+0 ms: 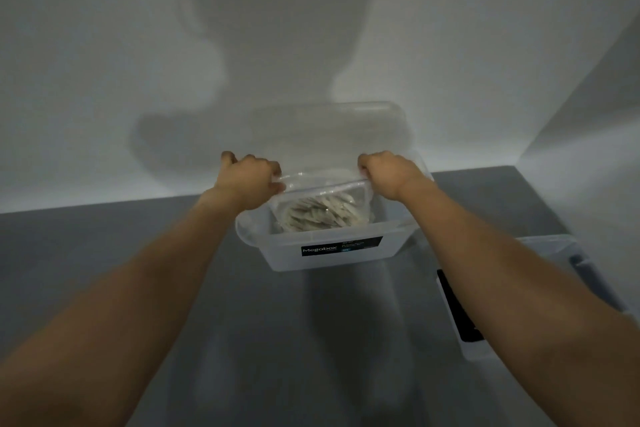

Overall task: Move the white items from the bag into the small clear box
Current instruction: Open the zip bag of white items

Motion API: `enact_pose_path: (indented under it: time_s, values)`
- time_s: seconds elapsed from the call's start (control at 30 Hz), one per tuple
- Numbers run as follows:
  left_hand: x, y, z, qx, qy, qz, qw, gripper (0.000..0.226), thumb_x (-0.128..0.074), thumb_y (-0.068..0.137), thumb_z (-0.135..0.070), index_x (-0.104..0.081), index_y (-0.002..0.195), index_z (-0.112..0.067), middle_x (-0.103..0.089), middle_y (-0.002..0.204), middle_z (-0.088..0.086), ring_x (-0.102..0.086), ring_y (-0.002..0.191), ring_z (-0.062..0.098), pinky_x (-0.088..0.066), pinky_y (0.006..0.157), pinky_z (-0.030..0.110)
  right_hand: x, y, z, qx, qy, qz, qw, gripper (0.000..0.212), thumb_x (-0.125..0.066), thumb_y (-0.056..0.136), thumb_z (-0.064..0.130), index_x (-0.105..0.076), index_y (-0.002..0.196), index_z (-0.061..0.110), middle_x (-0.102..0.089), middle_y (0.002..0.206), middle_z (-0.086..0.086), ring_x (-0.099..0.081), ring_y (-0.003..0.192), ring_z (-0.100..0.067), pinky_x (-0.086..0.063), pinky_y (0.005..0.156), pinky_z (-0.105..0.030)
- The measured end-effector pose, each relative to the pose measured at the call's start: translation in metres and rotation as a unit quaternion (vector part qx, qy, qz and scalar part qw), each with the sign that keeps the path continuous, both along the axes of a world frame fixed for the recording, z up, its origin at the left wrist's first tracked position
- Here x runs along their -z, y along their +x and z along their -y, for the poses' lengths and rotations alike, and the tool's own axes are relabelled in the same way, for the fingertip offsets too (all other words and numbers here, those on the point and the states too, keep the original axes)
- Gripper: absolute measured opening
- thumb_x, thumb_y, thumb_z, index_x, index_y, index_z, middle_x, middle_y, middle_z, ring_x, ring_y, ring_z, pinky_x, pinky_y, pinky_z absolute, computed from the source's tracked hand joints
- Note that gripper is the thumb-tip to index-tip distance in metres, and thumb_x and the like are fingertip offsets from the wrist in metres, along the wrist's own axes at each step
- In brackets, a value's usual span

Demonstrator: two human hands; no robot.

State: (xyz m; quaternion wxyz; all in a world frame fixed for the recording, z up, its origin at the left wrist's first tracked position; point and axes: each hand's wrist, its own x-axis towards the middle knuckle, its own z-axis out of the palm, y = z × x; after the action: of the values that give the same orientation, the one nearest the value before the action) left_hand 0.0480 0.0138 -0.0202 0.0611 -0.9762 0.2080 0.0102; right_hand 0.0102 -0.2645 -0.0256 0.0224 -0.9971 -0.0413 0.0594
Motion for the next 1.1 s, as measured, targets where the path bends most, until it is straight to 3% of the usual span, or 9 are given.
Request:
enact_pose_path:
  time_s: [0.1,0.2,0.3,0.43,0.57,0.7,0.83,0.97,1.1]
  values:
    - [-0.007,-0.003,-0.008,0.003,-0.101,0.054,0.993,0.031,-0.039,0.107,-0.037,-0.065,0.104,-0.021,-0.07,0.094,0.001,-0.064,0.088,0.03,-0.035,0.091,0.041,-0.018,-0.011,0.006,-0.005,0.074,0.099,0.992,0.02,-0.044,0.094,0.002,-0.052,0.105,0.017,-0.058,0.102,-0.01,-0.058,0.083,-0.038,-0.05,0.071,-0.042]
    - [-0.023,-0.004,-0.009,0.02,-0.262,0.051,0.963,0.026,-0.047,0.105,-0.031,-0.064,0.099,-0.013,-0.069,0.096,0.01,-0.064,0.089,0.037,-0.05,0.08,0.043,-0.047,-0.03,0.011,0.001,0.126,0.177,0.976,0.017,-0.044,0.102,0.012,-0.058,0.111,0.013,-0.062,0.109,-0.01,-0.06,0.09,-0.04,-0.052,0.078,-0.048]
    - [-0.059,-0.017,0.001,0.061,-0.33,0.118,0.935,0.023,-0.051,0.102,-0.022,-0.067,0.102,-0.006,-0.07,0.099,0.016,-0.065,0.09,0.039,-0.048,0.077,0.038,-0.081,-0.056,0.019,0.007,0.158,0.269,0.95,0.02,-0.046,0.103,0.015,-0.063,0.114,0.011,-0.064,0.11,-0.01,-0.062,0.096,-0.035,-0.052,0.085,-0.045]
    - [-0.132,-0.06,0.016,0.131,-0.446,0.193,0.864,0.017,-0.057,0.101,-0.018,-0.068,0.109,-0.007,-0.071,0.099,0.001,-0.063,0.088,0.01,-0.042,0.077,0.015,-0.135,-0.116,0.028,-0.002,0.198,0.432,0.88,0.019,-0.052,0.101,0.01,-0.067,0.111,0.007,-0.066,0.105,-0.009,-0.06,0.091,-0.019,-0.039,0.084,-0.016]
    - [-0.167,-0.112,0.023,0.183,-0.475,0.179,0.842,0.021,-0.051,0.105,-0.017,-0.067,0.113,-0.006,-0.06,0.1,-0.006,-0.049,0.086,-0.002,-0.034,0.079,0.003,-0.16,-0.203,0.028,0.015,0.213,0.503,0.837,0.017,-0.054,0.101,0.005,-0.068,0.111,0.004,-0.064,0.102,-0.007,-0.05,0.084,-0.004,-0.036,0.082,-0.009]
    - [-0.128,-0.164,0.032,0.201,-0.486,0.127,0.841,0.017,-0.051,0.105,-0.014,-0.066,0.108,-0.006,-0.058,0.098,-0.008,-0.052,0.084,-0.009,-0.035,0.078,0.005,-0.128,-0.272,0.03,0.059,0.187,0.467,0.862,0.016,-0.056,0.101,0.003,-0.069,0.11,0.003,-0.063,0.1,-0.006,-0.049,0.085,-0.004,-0.036,0.083,-0.007]
    - [-0.056,-0.206,0.032,0.204,-0.472,0.042,0.857,0.015,-0.052,0.105,-0.014,-0.067,0.105,-0.008,-0.063,0.099,-0.005,-0.056,0.087,0.0,-0.039,0.08,0.012,-0.068,-0.329,0.026,0.11,0.202,0.383,0.895,0.015,-0.059,0.099,0.002,-0.069,0.109,0.007,-0.057,0.101,0.007,-0.053,0.088,-0.005,-0.035,0.083,-0.006]
    - [0.006,-0.232,0.03,0.179,-0.458,-0.061,0.868,0.014,-0.055,0.105,-0.023,-0.067,0.107,-0.018,-0.065,0.1,-0.01,-0.059,0.088,-0.002,-0.043,0.08,0.015,-0.013,-0.376,0.014,0.149,0.223,0.302,0.915,0.014,-0.058,0.099,0.007,-0.069,0.108,0.011,-0.064,0.102,0.002,-0.056,0.091,-0.004,-0.036,0.085,-0.005]
    - [0.044,-0.24,0.034,0.158,-0.437,-0.179,0.867,0.007,-0.06,0.101,-0.022,-0.064,0.106,-0.025,-0.07,0.096,-0.008,-0.065,0.09,0.005,-0.052,0.082,0.022,0.03,-0.4,0.014,0.173,0.239,0.141,0.945,0.015,-0.059,0.1,0.014,-0.068,0.111,0.015,-0.059,0.104,0.005,-0.061,0.096,-0.016,-0.034,0.088,-0.006]
